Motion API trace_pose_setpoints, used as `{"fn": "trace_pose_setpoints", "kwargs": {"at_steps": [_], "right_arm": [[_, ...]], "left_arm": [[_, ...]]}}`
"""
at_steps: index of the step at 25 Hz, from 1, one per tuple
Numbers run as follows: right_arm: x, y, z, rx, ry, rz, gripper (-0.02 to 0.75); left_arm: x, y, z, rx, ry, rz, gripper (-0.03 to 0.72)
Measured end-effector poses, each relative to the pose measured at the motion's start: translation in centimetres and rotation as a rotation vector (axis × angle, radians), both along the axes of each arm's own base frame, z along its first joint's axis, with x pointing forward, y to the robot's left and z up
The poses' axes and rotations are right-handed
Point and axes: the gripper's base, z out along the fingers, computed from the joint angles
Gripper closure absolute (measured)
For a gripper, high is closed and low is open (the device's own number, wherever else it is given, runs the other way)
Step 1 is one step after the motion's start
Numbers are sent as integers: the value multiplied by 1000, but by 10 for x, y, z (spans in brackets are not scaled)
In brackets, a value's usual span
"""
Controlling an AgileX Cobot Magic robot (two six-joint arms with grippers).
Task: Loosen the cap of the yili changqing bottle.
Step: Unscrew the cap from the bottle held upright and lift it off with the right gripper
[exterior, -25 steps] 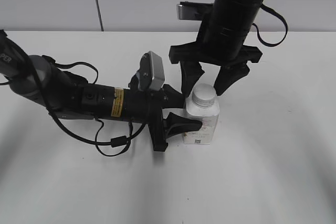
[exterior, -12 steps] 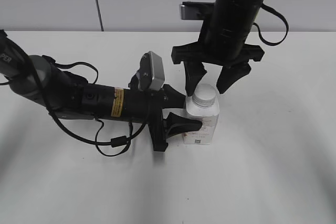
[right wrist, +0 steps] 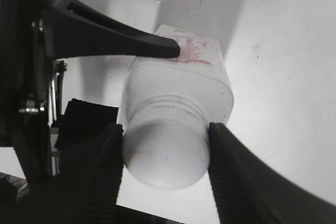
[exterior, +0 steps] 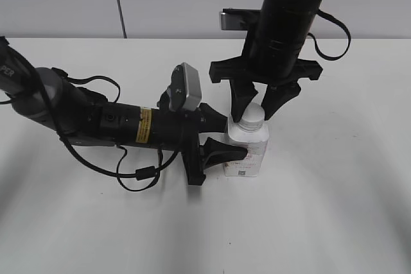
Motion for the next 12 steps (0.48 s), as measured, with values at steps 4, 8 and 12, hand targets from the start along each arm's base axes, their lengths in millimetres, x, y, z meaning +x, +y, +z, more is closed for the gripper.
{"fn": "trace_pose_setpoints", "kwargs": {"at_steps": [4,8,12], "right_arm": [[0,0,0,6,-27,133,346],[0,0,0,20,-104,507,346],[0,0,0,34,-192,906,346]], "left_arm": [[0,0,0,0,0,0,312],[0,0,0,0,0,0,312],[0,0,0,1,0,0,312]]}}
